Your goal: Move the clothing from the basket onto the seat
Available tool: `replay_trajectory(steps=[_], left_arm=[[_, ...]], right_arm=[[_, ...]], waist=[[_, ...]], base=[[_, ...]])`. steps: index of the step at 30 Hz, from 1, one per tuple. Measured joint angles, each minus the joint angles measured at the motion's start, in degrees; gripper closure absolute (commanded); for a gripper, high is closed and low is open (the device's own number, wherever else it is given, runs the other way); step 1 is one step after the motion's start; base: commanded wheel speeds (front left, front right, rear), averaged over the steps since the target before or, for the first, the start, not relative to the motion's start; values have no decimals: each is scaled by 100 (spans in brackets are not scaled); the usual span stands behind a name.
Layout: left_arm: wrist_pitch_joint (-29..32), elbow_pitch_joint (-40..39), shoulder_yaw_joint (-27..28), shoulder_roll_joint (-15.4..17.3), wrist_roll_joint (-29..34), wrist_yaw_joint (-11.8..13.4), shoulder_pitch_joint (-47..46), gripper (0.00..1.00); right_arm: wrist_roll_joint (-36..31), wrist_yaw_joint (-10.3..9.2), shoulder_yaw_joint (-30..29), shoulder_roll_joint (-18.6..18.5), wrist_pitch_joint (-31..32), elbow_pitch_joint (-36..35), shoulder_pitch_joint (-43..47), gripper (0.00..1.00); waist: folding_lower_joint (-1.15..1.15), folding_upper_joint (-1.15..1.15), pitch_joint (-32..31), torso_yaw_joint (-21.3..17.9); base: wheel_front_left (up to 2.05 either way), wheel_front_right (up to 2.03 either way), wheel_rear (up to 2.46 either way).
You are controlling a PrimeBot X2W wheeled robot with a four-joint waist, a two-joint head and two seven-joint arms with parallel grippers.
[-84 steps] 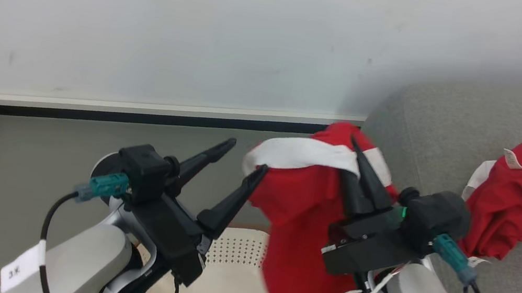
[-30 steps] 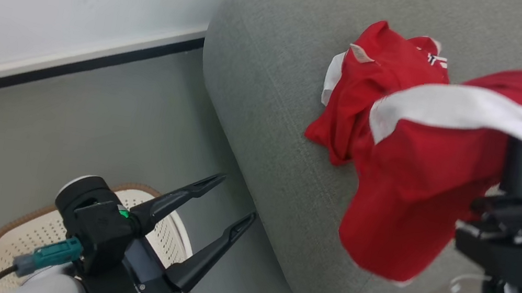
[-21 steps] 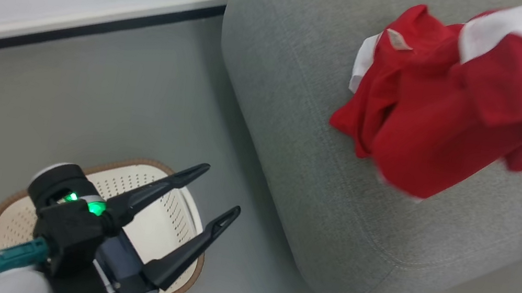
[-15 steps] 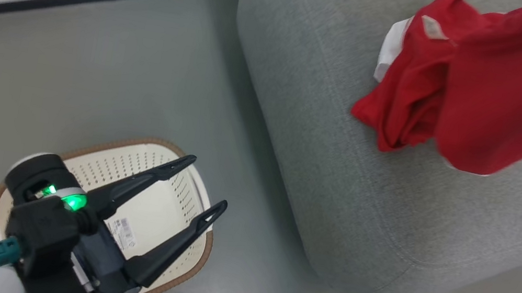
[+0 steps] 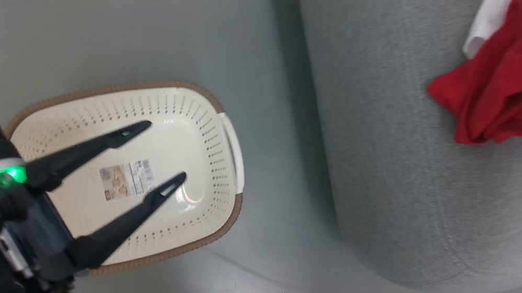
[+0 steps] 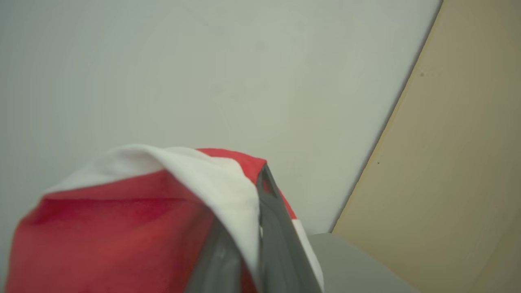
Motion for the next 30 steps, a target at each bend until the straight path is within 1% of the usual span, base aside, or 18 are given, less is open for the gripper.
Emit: replay_trajectory(steps=[3, 5, 6, 9, 12, 15, 17, 18, 19, 20, 27, 29, 30], left_arm=[[-51, -66, 162, 200, -47, -1, 18, 0], [-90, -100, 268, 312, -180, -3, 35, 0], [-97, -116, 314, 359, -204, -43, 36, 0], [-146, -187, 425, 465, -207, -58, 36, 0], [-177, -235, 548, 577, -215, -147, 34, 0], [-215, -124, 680, 665, -225, -156, 36, 0], [-257, -62, 769, 746, -267, -155, 53, 0], [-260, -48, 808, 777, -271, -155, 76, 0], [-271, -41, 847, 793, -272, -155, 119, 0], [-272, -33, 862, 800, -274, -156, 151, 0], [-305, 93, 893, 779, -272, -243, 279, 0], [-307, 88, 891, 701, -272, -257, 274, 0], [-307, 93, 888, 671, -271, -274, 275, 0]], right_arm=[[-481, 1, 69, 33, 285, -124, -93, 100], [-813, 1, 92, 210, 546, -136, -144, 100], [-962, 1, 127, 322, 665, -129, -138, 100], [-1425, 1, 218, 664, 1029, -115, -91, 100], [-1922, 1, -20, 900, 1408, -37, 5, 100], [-2387, 1, -263, 1089, 1734, 196, 68, 100], [-2513, 1, -383, 1245, 1926, 246, 148, 61], [-2521, 1, -425, 1321, 1969, 245, 191, 53], [-2562, 1, -434, 1362, 1983, 244, 233, 13], [-2620, 1, -476, 1401, 2034, 238, 248, 0], [-2873, 1, -617, 1569, 2173, 177, 281, 0], [-3037, 1, -648, 1569, 2295, 690, -54, 0], [-3089, 1, -654, 1595, 2325, 815, -204, 0]], waist=[[0, 0, 239, 106], [0, 0, 400, 174], [-1, 0, 480, 207], [0, 0, 725, 301], [0, 0, 969, 388], [0, 0, 1184, 475], [0, 0, 1292, 525], [0, 1, 1337, 546], [0, 1, 1375, 562], [-1, 0, 1405, 572], [-2, 0, 1332, 507], [-2, 0, 1262, 480], [-2, 0, 1226, 469]], base=[[0, 0, 0], [0, 0, 0], [0, 0, 0], [0, 0, 0], [0, 0, 0], [0, 0, 0], [0, 0, 0], [0, 0, 0], [0, 0, 0], [0, 0, 0], [0, 0, 0], [0, 0, 0], [0, 0, 0]])
